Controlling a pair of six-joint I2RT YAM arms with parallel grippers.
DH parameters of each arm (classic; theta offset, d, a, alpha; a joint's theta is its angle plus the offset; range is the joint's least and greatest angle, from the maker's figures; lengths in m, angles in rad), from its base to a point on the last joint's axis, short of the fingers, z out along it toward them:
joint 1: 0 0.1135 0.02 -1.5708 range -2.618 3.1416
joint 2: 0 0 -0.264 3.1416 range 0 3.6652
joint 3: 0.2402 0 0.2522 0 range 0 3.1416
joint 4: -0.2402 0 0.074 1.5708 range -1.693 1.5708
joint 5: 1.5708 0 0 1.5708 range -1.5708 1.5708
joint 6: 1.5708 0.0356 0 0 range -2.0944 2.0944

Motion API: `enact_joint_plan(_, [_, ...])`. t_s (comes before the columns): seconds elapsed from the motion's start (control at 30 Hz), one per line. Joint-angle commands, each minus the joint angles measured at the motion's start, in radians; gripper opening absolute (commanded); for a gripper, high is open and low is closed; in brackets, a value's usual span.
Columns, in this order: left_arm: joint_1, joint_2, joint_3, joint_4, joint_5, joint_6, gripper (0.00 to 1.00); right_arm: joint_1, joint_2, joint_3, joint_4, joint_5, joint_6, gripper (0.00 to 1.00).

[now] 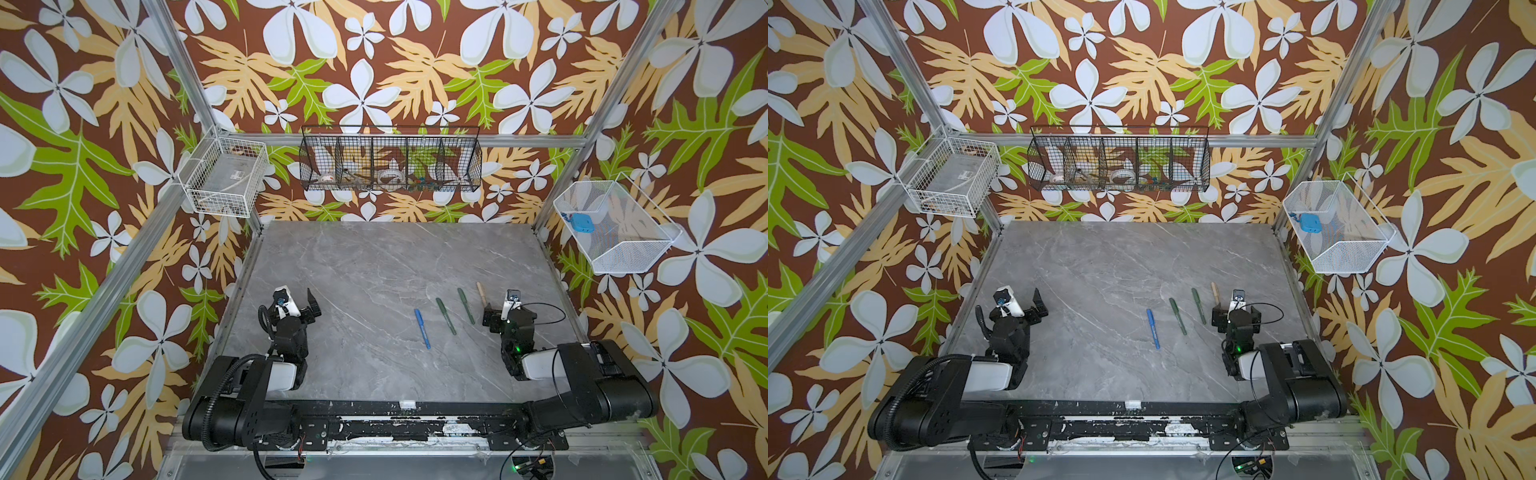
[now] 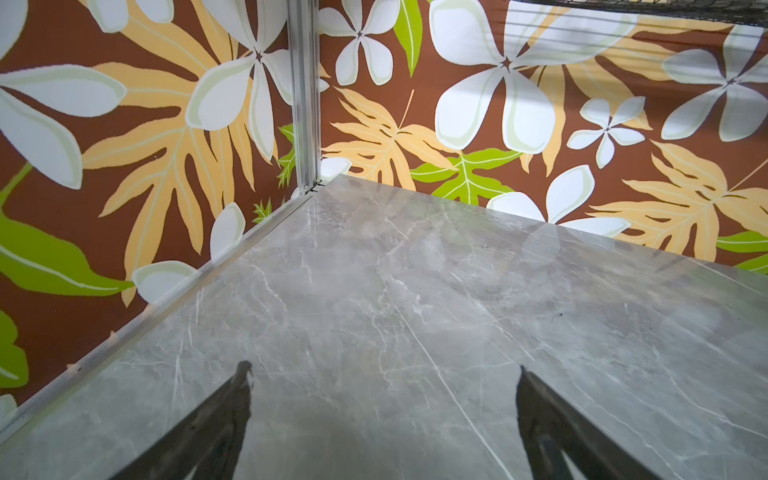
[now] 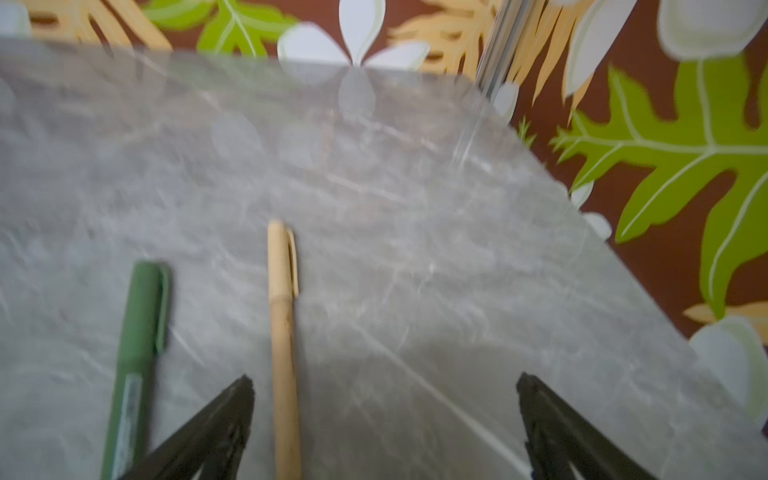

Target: Insert the pens into the pen caps

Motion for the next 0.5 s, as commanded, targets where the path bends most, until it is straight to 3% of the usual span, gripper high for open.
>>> enact_joint_plan(0.0, [0.002, 0.007, 0.002, 0.077, 0.01, 0.012, 1.0, -0.006, -0.003, 0.006, 0.1, 0.032, 0.023, 0.99])
enact_joint_plan(0.47, [0.002, 0.005, 0.004, 0.069, 0.01, 0.01, 1.0, -0.006, -0.001, 0.01, 0.092, 0.031, 0.024, 0.99])
